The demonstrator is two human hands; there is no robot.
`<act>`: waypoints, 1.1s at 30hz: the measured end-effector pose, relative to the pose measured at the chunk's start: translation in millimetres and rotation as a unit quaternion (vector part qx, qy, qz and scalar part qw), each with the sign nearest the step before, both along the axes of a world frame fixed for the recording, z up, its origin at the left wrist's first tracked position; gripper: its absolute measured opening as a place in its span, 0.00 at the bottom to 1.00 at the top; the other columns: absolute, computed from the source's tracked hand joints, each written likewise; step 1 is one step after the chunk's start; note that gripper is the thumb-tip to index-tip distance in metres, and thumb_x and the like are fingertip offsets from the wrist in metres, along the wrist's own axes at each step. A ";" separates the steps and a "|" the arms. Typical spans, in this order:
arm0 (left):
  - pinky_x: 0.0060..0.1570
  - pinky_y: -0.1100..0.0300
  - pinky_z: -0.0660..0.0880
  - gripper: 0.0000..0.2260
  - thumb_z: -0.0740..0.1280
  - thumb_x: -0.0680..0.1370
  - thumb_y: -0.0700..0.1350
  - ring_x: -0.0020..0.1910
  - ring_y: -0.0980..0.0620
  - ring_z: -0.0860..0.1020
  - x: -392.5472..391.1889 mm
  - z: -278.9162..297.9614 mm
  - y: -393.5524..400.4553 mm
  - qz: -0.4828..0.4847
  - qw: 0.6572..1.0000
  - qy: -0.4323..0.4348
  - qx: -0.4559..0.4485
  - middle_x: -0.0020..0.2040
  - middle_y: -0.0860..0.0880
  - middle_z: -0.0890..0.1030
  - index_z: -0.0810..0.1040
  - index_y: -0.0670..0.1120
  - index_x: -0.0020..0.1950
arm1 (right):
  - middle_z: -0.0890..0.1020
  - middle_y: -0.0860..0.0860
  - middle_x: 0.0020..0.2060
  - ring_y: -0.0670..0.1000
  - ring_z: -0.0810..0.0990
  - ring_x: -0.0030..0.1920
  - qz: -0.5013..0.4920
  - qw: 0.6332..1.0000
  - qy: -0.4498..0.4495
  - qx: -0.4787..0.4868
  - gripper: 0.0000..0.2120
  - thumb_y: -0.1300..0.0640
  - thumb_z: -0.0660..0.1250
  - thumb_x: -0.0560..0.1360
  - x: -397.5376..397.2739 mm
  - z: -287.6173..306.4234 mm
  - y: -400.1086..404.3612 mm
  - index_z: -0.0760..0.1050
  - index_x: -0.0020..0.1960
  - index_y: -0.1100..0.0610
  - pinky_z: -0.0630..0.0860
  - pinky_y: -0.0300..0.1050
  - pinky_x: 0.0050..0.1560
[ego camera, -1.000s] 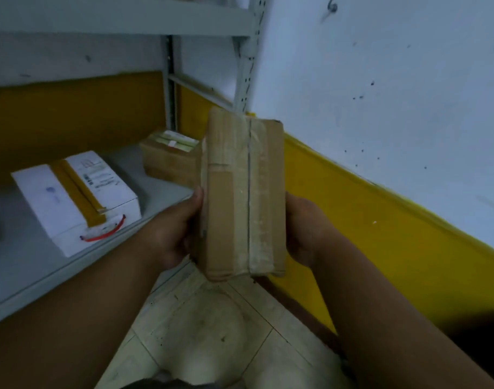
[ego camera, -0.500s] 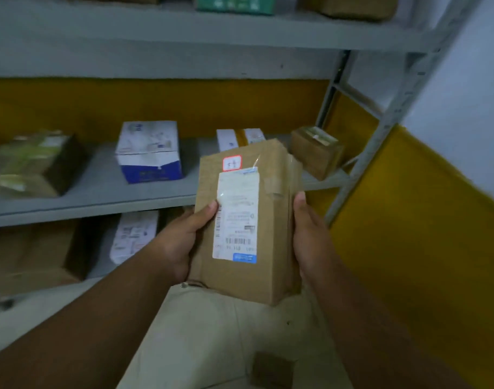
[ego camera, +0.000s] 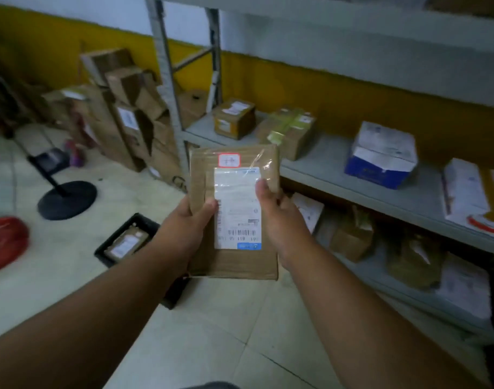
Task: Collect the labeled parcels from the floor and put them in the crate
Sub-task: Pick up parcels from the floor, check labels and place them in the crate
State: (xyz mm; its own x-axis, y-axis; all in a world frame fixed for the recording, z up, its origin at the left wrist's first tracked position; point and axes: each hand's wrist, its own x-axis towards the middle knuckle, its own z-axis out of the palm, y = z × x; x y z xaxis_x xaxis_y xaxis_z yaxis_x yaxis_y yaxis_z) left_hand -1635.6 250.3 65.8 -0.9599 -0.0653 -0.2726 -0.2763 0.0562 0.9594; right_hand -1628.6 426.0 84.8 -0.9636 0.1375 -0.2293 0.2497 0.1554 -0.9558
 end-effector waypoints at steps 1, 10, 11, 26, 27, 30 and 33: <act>0.44 0.55 0.80 0.09 0.66 0.75 0.63 0.41 0.60 0.84 -0.7 2.0 -32.7 0.025 0.999 0.013 -0.027 0.45 0.63 0.85 0.77 0.68 0.54 | 0.82 0.38 0.42 0.38 0.82 0.40 0.023 1.000 0.005 -0.008 0.27 0.25 0.63 0.68 -8.8 -5.8 -33.8 0.73 0.61 0.38 0.76 0.36 0.35; 0.42 0.60 0.76 0.11 0.64 0.79 0.55 0.44 0.70 0.80 -43.1 8.2 -186.9 0.071 0.985 0.061 -0.147 0.47 0.71 0.81 0.73 0.76 0.51 | 0.81 0.40 0.60 0.43 0.81 0.60 0.124 0.987 0.096 -0.044 0.23 0.39 0.66 0.75 -75.1 -46.9 -188.4 0.70 0.68 0.40 0.80 0.47 0.56; 0.41 0.60 0.76 0.11 0.63 0.79 0.56 0.44 0.68 0.81 -50.0 1.5 -189.8 0.070 0.987 0.049 -0.139 0.47 0.71 0.81 0.73 0.76 0.52 | 0.81 0.40 0.61 0.42 0.80 0.60 0.130 0.987 0.087 -0.044 0.23 0.38 0.66 0.74 -82.1 -52.4 -190.8 0.70 0.68 0.39 0.80 0.47 0.56; 0.57 0.47 0.78 0.13 0.64 0.80 0.48 0.62 0.50 0.74 -236.6 -43.9 -285.0 0.011 0.972 0.072 -0.222 0.63 0.51 0.74 0.75 0.64 0.61 | 0.82 0.41 0.53 0.34 0.80 0.51 0.020 0.997 0.068 0.020 0.14 0.43 0.71 0.75 -248.1 -85.0 -278.0 0.72 0.58 0.41 0.77 0.26 0.43; 0.56 0.46 0.79 0.13 0.63 0.80 0.48 0.61 0.49 0.75 -247.6 -50.1 -295.0 0.009 0.975 0.063 -0.215 0.62 0.50 0.75 0.75 0.65 0.61 | 0.82 0.42 0.53 0.36 0.81 0.51 0.012 0.998 0.064 0.026 0.15 0.44 0.71 0.75 -256.3 -89.6 -288.7 0.72 0.59 0.43 0.78 0.28 0.44; 0.55 0.45 0.79 0.15 0.63 0.81 0.48 0.57 0.50 0.78 -279.6 -70.7 -326.7 -0.017 0.981 0.029 -0.190 0.59 0.51 0.78 0.75 0.69 0.58 | 0.81 0.44 0.57 0.44 0.81 0.56 -0.028 0.998 0.040 0.049 0.20 0.43 0.70 0.76 -277.7 -109.3 -326.0 0.72 0.65 0.47 0.80 0.41 0.52; 0.52 0.46 0.80 0.16 0.63 0.81 0.47 0.55 0.54 0.79 -314.9 -88.0 -364.6 -0.070 0.984 0.005 -0.164 0.55 0.59 0.80 0.75 0.70 0.57 | 0.80 0.45 0.59 0.45 0.80 0.56 -0.087 0.992 0.026 0.082 0.22 0.43 0.69 0.77 -295.5 -127.0 -368.6 0.71 0.69 0.48 0.76 0.37 0.51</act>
State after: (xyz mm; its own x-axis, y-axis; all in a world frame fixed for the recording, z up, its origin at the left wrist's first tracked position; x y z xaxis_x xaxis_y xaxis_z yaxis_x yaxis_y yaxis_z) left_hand -1950.5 -114.3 -22.2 -0.9685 -0.0147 -0.2487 -0.2336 0.4003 0.8861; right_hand -1924.1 57.4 -42.2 -0.9318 0.3349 -0.1397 0.2366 0.2686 -0.9338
